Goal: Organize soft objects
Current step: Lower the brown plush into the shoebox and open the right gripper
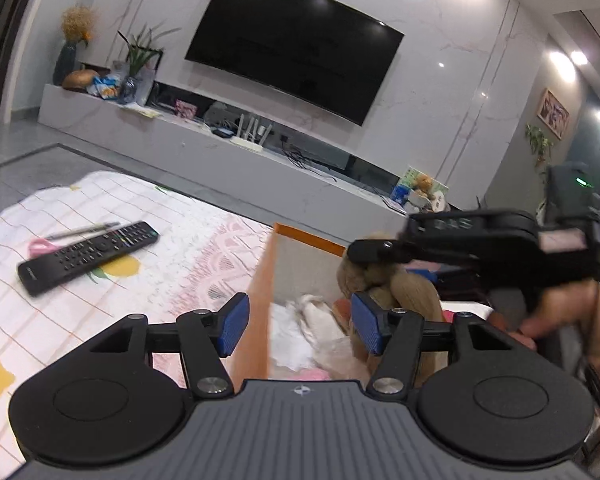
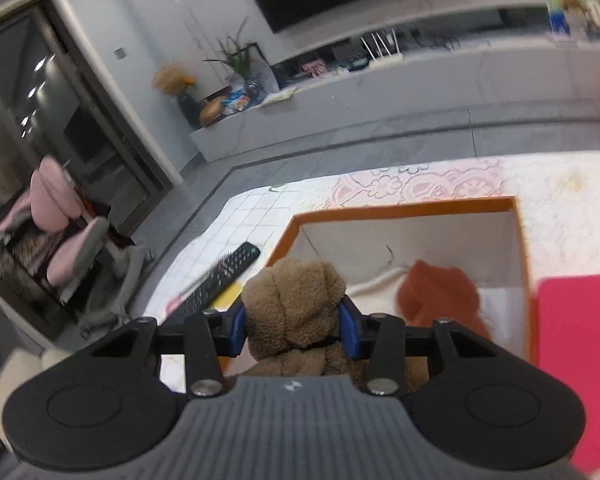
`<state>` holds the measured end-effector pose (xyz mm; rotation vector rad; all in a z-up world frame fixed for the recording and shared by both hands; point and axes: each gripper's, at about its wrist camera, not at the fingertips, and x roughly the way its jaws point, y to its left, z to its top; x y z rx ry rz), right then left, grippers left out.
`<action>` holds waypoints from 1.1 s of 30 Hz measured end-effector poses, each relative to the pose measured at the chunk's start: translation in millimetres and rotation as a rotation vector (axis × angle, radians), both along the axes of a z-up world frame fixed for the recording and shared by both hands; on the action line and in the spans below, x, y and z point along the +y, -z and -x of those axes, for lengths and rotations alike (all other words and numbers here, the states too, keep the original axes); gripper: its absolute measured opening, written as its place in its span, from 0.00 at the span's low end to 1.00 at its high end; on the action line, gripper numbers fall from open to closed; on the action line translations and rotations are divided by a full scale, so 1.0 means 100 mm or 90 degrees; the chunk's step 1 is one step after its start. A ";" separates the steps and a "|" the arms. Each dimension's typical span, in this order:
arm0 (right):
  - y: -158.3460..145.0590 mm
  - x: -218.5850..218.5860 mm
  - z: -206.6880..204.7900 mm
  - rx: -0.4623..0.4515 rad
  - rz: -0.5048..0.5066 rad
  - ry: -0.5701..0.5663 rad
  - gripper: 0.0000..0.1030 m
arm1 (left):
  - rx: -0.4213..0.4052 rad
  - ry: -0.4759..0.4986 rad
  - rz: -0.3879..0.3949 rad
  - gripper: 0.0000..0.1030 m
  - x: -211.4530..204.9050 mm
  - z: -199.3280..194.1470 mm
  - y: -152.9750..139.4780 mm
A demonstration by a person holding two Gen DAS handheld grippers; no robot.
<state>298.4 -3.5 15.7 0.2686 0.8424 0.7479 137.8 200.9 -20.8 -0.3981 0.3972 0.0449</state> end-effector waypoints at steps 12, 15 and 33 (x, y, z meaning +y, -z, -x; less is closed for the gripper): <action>0.14 0.53 -0.48 0.041 -0.001 0.076 0.47 | 0.037 -0.056 0.014 0.80 0.17 -0.01 0.08; 0.19 0.55 -0.51 0.069 0.007 0.076 0.64 | 0.042 -0.061 0.009 0.84 0.17 0.00 0.10; -0.44 -0.77 0.73 -0.151 0.048 0.069 0.95 | 0.029 -0.020 -0.098 0.85 -0.60 0.09 -0.27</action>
